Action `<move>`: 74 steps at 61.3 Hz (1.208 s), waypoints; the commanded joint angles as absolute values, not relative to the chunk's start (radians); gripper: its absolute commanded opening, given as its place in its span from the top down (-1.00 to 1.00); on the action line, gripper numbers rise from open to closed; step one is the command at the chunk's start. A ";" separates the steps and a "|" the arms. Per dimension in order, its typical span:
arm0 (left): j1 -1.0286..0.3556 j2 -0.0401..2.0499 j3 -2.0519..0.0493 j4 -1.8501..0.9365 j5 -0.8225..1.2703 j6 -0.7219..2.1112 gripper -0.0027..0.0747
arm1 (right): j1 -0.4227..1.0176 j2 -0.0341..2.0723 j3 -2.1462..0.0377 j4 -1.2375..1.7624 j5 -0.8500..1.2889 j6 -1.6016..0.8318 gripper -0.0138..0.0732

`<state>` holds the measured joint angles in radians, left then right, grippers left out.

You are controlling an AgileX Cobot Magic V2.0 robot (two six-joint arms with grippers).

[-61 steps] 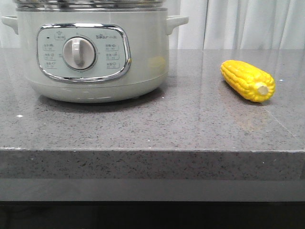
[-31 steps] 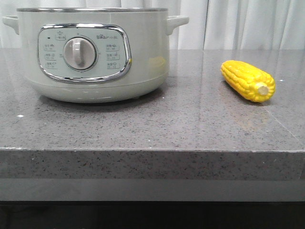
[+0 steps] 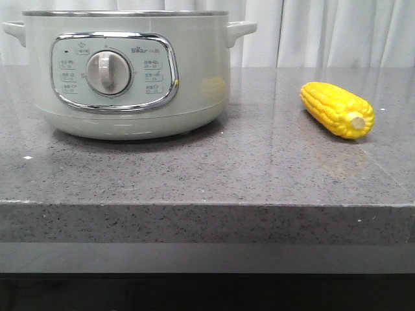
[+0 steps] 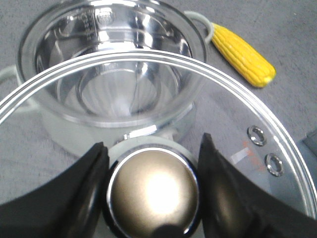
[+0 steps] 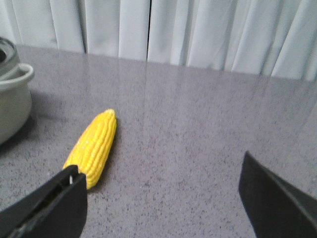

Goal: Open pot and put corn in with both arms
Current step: 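Lower the right gripper over the yellow corn cob and grasp it, then lift the corn with the right gripper and carry it over the pot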

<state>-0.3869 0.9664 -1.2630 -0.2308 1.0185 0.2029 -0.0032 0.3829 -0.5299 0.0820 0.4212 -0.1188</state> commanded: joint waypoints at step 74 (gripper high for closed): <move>-0.395 0.561 -1.030 -0.260 0.897 0.182 0.47 | 0.177 1.583 -1.182 0.337 0.461 -0.126 -0.78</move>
<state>-0.3869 0.5611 -0.9967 -0.2308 1.0272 0.1929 0.1678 1.5822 -1.1342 0.3213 0.4949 -0.1188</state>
